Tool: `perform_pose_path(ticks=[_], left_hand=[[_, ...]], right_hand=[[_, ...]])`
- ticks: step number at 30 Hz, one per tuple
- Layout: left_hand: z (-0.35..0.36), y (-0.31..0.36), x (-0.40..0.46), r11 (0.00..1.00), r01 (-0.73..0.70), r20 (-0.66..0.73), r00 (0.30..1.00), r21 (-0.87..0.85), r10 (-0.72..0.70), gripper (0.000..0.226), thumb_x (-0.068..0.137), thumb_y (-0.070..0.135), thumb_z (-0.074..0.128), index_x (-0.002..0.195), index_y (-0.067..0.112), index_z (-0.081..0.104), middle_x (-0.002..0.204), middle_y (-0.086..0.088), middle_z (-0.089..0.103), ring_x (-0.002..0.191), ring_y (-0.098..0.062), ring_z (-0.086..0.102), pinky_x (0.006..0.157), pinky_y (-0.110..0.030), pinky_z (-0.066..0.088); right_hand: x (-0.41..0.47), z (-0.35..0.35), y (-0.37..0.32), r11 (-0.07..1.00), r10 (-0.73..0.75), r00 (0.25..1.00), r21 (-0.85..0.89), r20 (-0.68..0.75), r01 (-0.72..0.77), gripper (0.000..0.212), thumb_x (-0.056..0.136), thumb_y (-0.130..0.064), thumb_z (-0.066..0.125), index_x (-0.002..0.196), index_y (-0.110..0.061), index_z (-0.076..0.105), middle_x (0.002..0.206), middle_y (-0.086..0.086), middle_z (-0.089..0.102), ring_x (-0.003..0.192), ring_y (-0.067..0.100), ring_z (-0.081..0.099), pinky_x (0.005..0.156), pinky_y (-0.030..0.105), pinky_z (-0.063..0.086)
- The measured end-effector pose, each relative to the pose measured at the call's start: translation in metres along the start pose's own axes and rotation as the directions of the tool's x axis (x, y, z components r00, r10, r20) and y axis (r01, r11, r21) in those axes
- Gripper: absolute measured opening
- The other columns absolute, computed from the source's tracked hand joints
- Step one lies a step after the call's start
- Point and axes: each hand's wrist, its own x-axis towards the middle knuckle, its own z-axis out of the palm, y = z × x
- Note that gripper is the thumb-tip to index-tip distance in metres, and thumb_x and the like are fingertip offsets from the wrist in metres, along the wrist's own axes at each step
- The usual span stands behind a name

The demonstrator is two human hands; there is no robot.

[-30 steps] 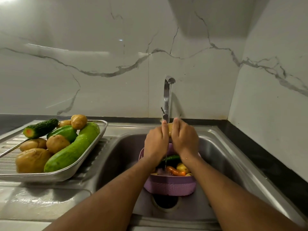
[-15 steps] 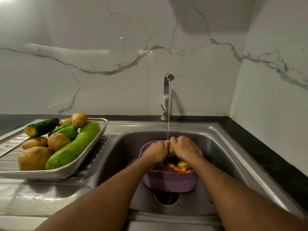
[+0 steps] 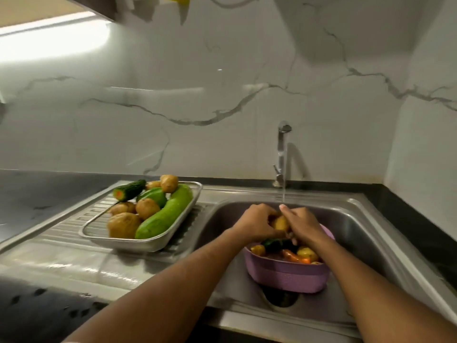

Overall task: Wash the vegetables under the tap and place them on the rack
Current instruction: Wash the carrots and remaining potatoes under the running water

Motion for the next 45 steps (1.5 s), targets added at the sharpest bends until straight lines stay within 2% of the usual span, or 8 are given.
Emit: perform_pose_path(ticks=[4,12,20,29,34,38,42,45], left_hand=[[-0.024,-0.007,-0.018,0.993,0.073,0.004,0.997,0.091,-0.074,0.038,0.082,0.033,0.084,0.114,0.017,0.07,0.099,0.0,0.071,0.081,-0.011,0.064,0.072,-0.024,0.052],[-0.134,-0.034,-0.072,0.959,0.135,-0.14,0.985,0.25,-0.103,0.066,0.083,0.031,0.085,0.141,0.017,0.059,0.133,-0.004,0.057,0.118,-0.023,0.058,0.097,-0.034,0.051],[-0.224,-0.099,-0.116,0.858,0.385,-0.238,0.918,0.341,-0.317,0.046,0.09,0.02,0.077,0.133,0.013,0.064,0.129,-0.006,0.059,0.102,-0.014,0.052,0.08,-0.026,0.046],[-0.229,-0.139,-0.114,0.844,0.399,-0.252,0.912,0.359,-0.324,0.038,0.093,0.022,0.072,0.131,0.017,0.071,0.128,-0.005,0.07,0.111,-0.021,0.063,0.087,-0.029,0.049],[-0.228,-0.146,-0.109,0.776,0.448,-0.218,0.894,0.444,-0.392,0.049,0.095,0.027,0.069,0.142,0.032,0.06,0.135,0.002,0.065,0.121,-0.021,0.059,0.084,-0.031,0.046],[-0.224,-0.138,-0.105,0.765,0.46,-0.194,0.887,0.451,-0.419,0.053,0.1,0.031,0.06,0.152,0.027,0.049,0.142,-0.004,0.06,0.127,-0.026,0.056,0.092,-0.034,0.045],[-0.216,-0.122,-0.097,0.809,0.436,-0.28,0.896,0.395,-0.346,0.057,0.092,0.017,0.066,0.147,0.024,0.053,0.142,-0.001,0.062,0.123,-0.021,0.06,0.1,-0.038,0.052],[-0.197,-0.09,-0.08,0.878,0.303,-0.322,0.928,0.37,-0.185,0.045,0.093,0.02,0.068,0.137,0.027,0.062,0.132,0.005,0.067,0.117,-0.013,0.06,0.094,-0.029,0.046]], right_hand=[[0.005,0.002,0.003,1.0,-0.016,0.999,-0.007,0.038,0.016,0.05,0.109,-0.045,0.042,0.089,-0.009,0.07,0.061,0.01,0.071,0.044,0.02,0.062,0.061,0.035,0.053],[-0.001,-0.003,0.014,0.981,-0.025,0.995,-0.188,0.094,0.043,0.009,0.102,-0.024,0.062,0.102,-0.021,0.071,0.073,0.005,0.076,0.051,0.022,0.069,0.054,0.032,0.052],[-0.002,-0.004,0.011,0.979,0.004,0.991,-0.203,0.137,0.024,0.007,0.1,-0.019,0.066,0.105,-0.023,0.069,0.076,0.007,0.076,0.055,0.025,0.072,0.05,0.029,0.051],[-0.003,-0.004,0.015,0.981,0.035,0.984,-0.192,0.173,-0.001,0.013,0.1,-0.014,0.066,0.111,-0.02,0.067,0.078,0.014,0.075,0.053,0.024,0.066,0.048,0.029,0.051],[-0.004,-0.005,0.016,0.979,0.054,0.978,-0.204,0.201,-0.012,0.017,0.1,-0.013,0.065,0.116,-0.019,0.065,0.08,0.015,0.075,0.052,0.021,0.065,0.049,0.029,0.051],[-0.002,-0.005,0.018,0.977,0.063,0.976,-0.211,0.208,-0.018,0.019,0.1,-0.014,0.065,0.118,-0.02,0.065,0.081,0.014,0.076,0.053,0.021,0.066,0.052,0.03,0.053],[0.001,-0.004,0.018,0.979,0.059,0.981,-0.203,0.185,-0.021,0.018,0.1,-0.014,0.066,0.116,-0.019,0.066,0.078,0.013,0.076,0.053,0.023,0.066,0.053,0.031,0.054],[-0.002,-0.005,0.017,0.981,0.051,0.992,-0.192,0.112,-0.029,0.011,0.098,-0.014,0.068,0.108,-0.02,0.07,0.074,0.009,0.076,0.055,0.025,0.07,0.057,0.034,0.059]])
